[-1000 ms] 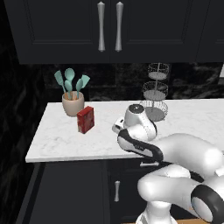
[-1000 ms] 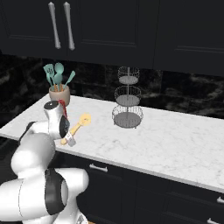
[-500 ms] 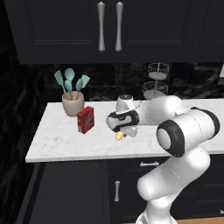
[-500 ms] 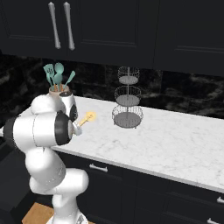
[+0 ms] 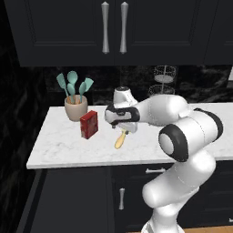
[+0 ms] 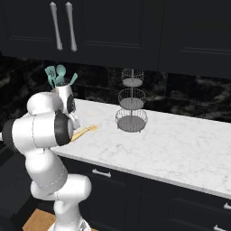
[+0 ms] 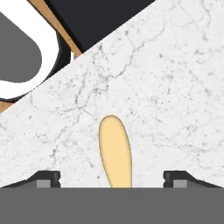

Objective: Pick the pizza cutter from the drawer and place it on the counter.

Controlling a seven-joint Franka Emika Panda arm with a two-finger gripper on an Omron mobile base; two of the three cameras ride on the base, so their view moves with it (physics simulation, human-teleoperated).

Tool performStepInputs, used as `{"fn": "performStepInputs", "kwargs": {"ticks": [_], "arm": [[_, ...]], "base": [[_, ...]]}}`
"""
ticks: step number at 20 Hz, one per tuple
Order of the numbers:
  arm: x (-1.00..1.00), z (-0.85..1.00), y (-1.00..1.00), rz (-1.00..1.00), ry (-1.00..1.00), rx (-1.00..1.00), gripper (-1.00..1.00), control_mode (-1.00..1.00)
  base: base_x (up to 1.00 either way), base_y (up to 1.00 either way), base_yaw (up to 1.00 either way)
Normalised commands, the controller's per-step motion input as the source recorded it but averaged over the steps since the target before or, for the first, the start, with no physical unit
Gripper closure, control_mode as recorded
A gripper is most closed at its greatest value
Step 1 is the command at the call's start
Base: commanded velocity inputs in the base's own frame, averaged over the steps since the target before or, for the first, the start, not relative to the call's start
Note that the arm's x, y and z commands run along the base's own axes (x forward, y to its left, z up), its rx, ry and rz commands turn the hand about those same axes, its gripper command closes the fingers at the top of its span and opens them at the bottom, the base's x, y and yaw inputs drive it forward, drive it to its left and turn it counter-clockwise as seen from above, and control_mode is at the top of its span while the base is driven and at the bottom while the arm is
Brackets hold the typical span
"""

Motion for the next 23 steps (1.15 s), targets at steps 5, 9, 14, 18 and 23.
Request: {"fn": "performStepInputs", "kwargs": {"ticks": [5, 9, 14, 18, 23], "arm": [[-0.87, 0.94, 0.2, 0.01, -0.35, -0.02, -1.0, -1.0], [-1.0, 1.0, 0.36, 0.04, -0.47, -0.03, -1.0, -1.0], [-1.0, 1.0, 0.24, 0.07, -0.5, 0.0, -1.0, -1.0], [-1.0, 1.0, -0.03, 0.05, -0.47, 0.02, -1.0, -1.0], [-0.94, 1.0, -0.59, 0.01, -0.48, 0.19, -1.0, -1.0]], "base": [[0.0, 0.0, 0.0], [0.0, 0.0, 0.0], [0.0, 0.0, 0.0], [0.0, 0.0, 0.0], [0.0, 0.0, 0.0]]}}
